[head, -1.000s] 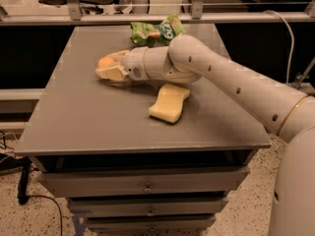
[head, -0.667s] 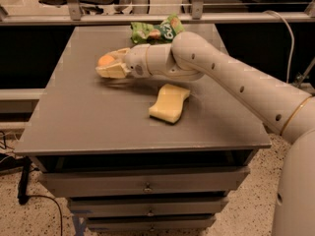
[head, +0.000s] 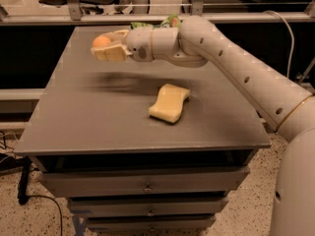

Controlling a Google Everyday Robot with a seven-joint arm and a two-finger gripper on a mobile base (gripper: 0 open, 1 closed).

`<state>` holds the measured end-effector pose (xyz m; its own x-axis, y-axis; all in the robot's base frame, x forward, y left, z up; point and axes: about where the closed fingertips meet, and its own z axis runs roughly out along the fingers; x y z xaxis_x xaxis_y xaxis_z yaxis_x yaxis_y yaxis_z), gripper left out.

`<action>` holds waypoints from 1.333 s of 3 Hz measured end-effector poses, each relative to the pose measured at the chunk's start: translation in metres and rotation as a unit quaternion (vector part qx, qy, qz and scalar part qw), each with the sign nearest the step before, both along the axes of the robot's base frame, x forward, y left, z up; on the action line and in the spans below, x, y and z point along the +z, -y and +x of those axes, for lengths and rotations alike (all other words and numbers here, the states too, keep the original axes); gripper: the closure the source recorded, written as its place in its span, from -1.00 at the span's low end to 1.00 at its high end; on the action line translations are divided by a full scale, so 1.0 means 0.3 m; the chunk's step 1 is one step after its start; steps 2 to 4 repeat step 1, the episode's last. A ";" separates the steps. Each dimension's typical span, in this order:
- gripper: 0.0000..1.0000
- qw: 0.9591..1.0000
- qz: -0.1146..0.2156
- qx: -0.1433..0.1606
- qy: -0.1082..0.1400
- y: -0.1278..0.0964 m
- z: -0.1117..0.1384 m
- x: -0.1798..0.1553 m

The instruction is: Pick orange

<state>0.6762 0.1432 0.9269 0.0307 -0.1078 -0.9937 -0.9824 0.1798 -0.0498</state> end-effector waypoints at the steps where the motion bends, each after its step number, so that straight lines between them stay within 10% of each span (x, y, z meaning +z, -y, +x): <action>1: 1.00 0.998 0.056 0.016 -0.012 0.007 -0.017 0.111; 4: 1.00 0.998 0.056 0.016 -0.012 0.007 -0.017 0.111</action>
Offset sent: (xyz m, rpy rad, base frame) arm 0.0000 0.0000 0.0000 0.0000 0.0000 0.0000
